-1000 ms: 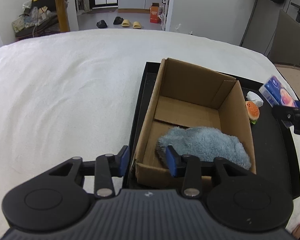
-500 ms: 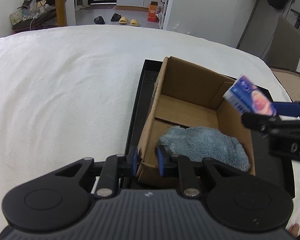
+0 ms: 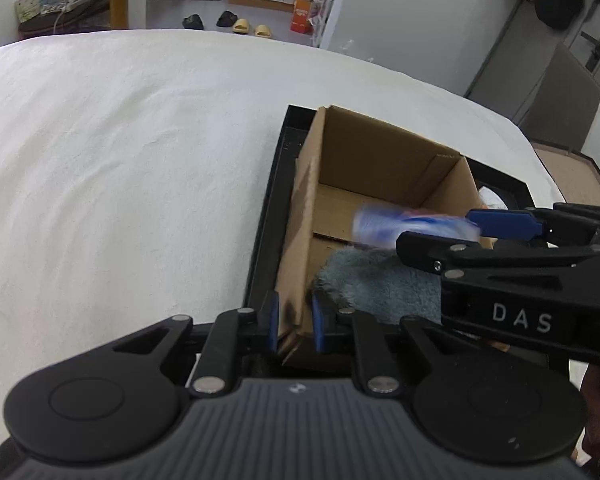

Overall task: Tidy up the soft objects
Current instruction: 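Release the tissue pack into the box and withdraw the right gripper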

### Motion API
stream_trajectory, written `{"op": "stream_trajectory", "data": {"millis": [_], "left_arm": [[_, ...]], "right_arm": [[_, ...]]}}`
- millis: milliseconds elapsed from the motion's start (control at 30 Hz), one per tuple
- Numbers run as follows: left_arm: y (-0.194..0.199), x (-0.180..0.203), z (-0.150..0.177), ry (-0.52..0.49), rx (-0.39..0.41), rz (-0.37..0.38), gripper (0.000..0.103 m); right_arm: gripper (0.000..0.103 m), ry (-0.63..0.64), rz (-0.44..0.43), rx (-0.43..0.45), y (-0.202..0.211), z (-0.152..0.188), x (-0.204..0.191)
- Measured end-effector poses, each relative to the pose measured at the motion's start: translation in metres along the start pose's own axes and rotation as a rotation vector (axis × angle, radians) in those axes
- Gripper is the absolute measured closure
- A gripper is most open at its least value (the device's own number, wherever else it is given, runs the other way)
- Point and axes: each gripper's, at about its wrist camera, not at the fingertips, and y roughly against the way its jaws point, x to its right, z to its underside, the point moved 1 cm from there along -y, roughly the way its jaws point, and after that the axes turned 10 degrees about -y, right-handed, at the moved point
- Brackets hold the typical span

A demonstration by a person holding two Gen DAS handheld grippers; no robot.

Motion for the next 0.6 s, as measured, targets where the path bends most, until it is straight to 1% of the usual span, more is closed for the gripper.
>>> {"op": "stream_trajectory", "data": {"millis": [67, 233, 433, 467, 600], "left_arm": [[0.002, 0.002, 0.001, -0.015, 0.006, -0.008, 0.087], [0.006, 0.003, 0.001, -0.014, 0.023, -0.024, 0.086], [0.01, 0.01, 0.002, -0.04, 0.042, -0.053, 0.086], [0.012, 0.012, 0.003, -0.051, 0.048, -0.061, 0.083], [0.015, 0.016, 0.002, -0.073, 0.058, -0.085, 0.082]], "right_arm": [[0.038, -0.009, -0.009, -0.005, 0.001, -0.003, 0.001], [0.037, -0.04, -0.018, -0.002, 0.012, -0.011, 0.018], [0.037, -0.081, 0.009, 0.014, 0.029, 0.005, 0.045], [0.037, -0.089, 0.012, 0.014, 0.03, 0.008, 0.049], [0.037, -0.111, 0.02, 0.024, 0.036, 0.019, 0.061]]}}
